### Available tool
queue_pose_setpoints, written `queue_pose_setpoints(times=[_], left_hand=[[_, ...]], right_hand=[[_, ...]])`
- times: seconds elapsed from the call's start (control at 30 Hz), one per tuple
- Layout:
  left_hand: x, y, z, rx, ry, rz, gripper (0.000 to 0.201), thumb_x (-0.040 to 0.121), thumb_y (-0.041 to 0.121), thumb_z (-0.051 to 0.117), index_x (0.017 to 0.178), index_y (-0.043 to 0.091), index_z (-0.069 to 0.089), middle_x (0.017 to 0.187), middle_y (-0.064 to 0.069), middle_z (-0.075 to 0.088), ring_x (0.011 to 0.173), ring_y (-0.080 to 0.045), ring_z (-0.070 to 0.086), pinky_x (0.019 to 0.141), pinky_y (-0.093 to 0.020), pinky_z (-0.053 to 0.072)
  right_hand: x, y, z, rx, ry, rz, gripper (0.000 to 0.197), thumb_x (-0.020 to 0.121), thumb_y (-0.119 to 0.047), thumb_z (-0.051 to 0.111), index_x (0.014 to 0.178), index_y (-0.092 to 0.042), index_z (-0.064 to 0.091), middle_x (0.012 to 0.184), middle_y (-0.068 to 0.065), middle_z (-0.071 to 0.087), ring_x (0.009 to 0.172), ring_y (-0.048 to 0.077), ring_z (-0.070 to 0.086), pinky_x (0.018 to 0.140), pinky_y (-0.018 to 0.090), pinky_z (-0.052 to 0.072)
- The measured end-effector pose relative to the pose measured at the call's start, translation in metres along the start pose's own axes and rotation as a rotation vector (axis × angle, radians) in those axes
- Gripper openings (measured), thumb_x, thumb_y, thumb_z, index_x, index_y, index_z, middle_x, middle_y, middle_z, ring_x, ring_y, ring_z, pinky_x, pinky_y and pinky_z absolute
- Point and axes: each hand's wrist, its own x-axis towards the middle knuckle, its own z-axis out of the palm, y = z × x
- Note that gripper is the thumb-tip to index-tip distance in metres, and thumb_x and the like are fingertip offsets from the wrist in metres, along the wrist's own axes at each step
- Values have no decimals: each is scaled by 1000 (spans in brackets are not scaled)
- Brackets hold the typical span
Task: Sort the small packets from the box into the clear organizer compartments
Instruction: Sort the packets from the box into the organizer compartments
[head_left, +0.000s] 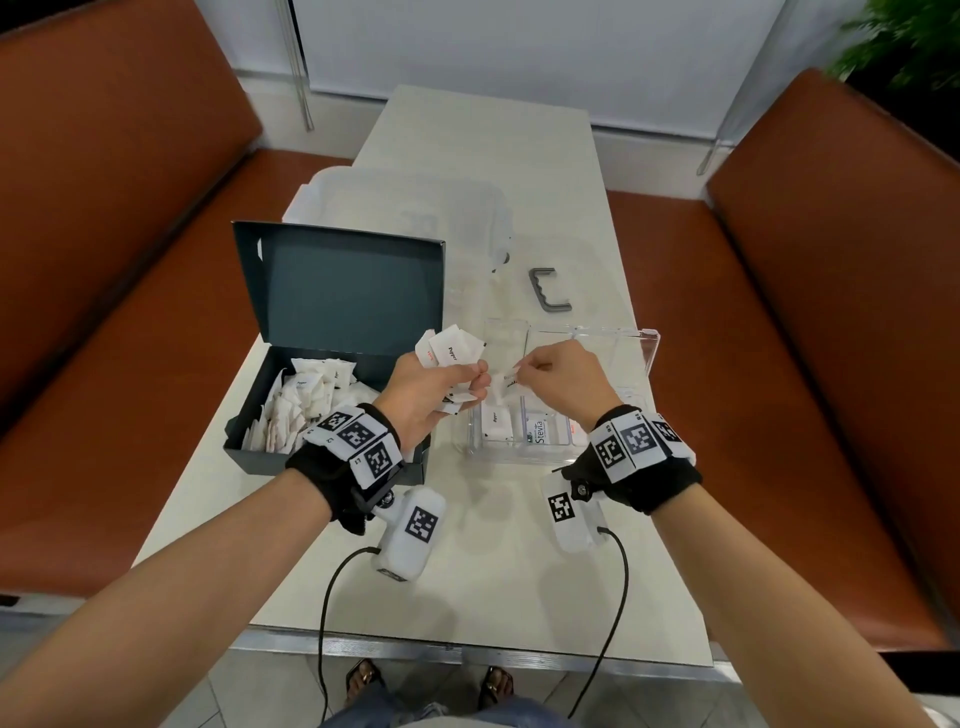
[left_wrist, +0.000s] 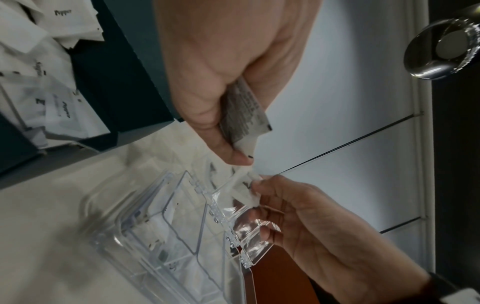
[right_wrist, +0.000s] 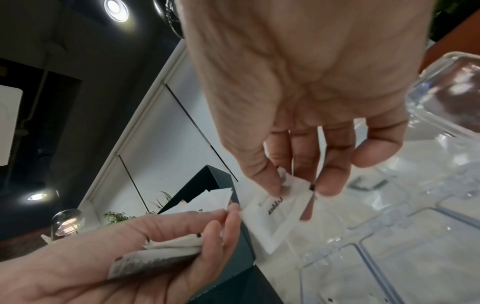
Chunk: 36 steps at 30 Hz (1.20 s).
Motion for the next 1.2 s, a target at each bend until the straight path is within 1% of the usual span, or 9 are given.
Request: queue_pose_setpoints(times=[0.07,0.17,0.33,0.5,0.67,0.8,0.93,1.07,1.2], left_hand=[[-1,1,-2,10,-10,-6,27,87,-8,63,113,-6,57,81,-11,67,66,-18,65,70,-30,60],[-2,0,-7,-3,-17,-15,31,88,-9,61,118,-7,54,83,-14,63,65,-20,62,68,-30,60],[-3,-1,-13,34,-13,-24,14,89,-7,61,103,-7,59,81,-15,62,63,-19,63,70,-30,60],[-4,-2,-17,28,23,-28,10,88,-6,63,97,-3,63,86,-14,66,69,-19,66,67,-28,60],[-4,-1,-21,15,18,-27,16,89,-6,62,105,-7,61,87,-15,65,65,-16,67,63,-26,59],[-4,0,-23,-13,26,-38,19,88,-7,62,108,-7,60,89,-16,66,68,-18,68,62,-27,58],[-4,-1,-24,-28,28,-40,16,88,-7,63,103,-5,61,89,-15,68,72,-20,69,63,-28,59],[-2,-2,-25,-28,34,-45,17,87,-8,63,105,-6,62,88,-15,69,70,-19,70,62,-28,59],[-1,-2,-26,-35,35,-49,12,87,-8,63,98,-4,63,85,-14,70,71,-20,70,63,-29,59]], right_hand=[[2,5,3,12,45,33,23,85,-12,57,83,7,71,82,17,72,70,23,59,48,4,36],[4,7,8,42,58,80,19,83,-8,58,82,4,73,78,11,71,71,24,63,55,6,42],[5,6,20,162,-43,271,11,84,-4,54,87,1,64,65,14,68,58,23,69,69,33,61],[9,-3,35,71,-133,312,5,81,1,55,86,-1,56,84,25,72,80,34,72,83,45,57],[13,0,49,13,-137,313,21,88,-2,54,106,8,60,100,25,65,72,28,65,54,26,54],[15,0,55,-235,-181,258,13,82,-5,68,89,1,59,100,17,64,89,29,65,57,27,50],[17,2,65,-407,-133,148,17,88,-5,61,103,-1,56,109,18,54,89,34,64,73,37,55],[17,4,71,-606,-130,18,11,89,-7,60,98,-3,54,107,17,56,91,34,61,66,32,43],[20,0,58,-676,-187,-53,24,84,-27,71,98,-10,61,106,10,60,95,30,62,69,32,42]])
